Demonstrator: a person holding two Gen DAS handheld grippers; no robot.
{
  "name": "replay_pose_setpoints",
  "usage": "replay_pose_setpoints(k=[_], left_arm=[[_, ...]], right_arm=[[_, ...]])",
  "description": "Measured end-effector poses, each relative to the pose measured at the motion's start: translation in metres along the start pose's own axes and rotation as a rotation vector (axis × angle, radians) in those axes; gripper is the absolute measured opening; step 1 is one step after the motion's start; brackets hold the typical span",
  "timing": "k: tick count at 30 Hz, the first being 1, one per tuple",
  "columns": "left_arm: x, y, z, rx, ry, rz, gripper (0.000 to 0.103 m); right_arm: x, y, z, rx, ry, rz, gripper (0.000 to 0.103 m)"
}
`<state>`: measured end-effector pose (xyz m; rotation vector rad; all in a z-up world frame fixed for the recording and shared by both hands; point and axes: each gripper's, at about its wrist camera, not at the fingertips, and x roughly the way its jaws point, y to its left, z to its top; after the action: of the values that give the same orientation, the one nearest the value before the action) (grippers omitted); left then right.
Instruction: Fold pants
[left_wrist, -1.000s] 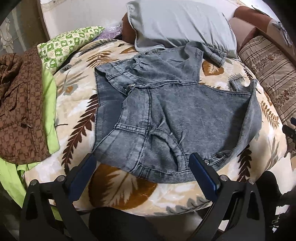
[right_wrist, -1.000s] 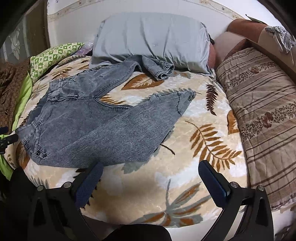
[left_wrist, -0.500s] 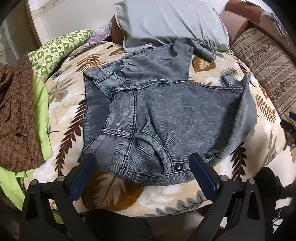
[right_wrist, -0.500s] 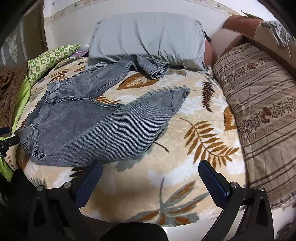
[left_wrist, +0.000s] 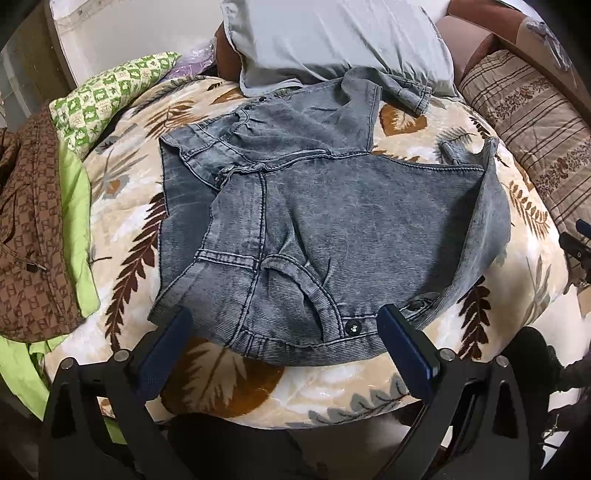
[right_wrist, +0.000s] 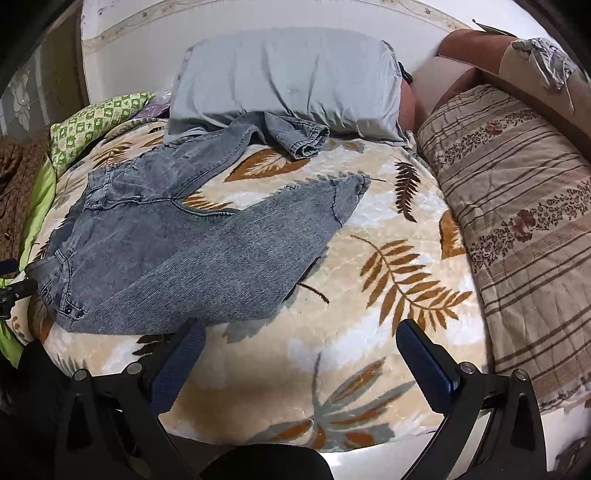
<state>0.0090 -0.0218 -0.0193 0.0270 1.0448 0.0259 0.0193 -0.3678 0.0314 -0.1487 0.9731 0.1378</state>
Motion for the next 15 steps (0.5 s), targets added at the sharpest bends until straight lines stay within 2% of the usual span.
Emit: replay_pose_setpoints(k=[5, 15], left_arm=[[0.0006, 0.0024, 0.0011, -0.03, 0.021, -0.065, 0.101], [0.0034, 0.0005, 0.0044, -0.028, 0.023, -0.044, 0.101]], right_arm=[[0.0013, -0.0028, 0.0001, 0.007, 0.005, -0.001, 0.103], [0.0053, -0.0038, 0.0014, 0.012, 0.012, 0.004, 0.103]])
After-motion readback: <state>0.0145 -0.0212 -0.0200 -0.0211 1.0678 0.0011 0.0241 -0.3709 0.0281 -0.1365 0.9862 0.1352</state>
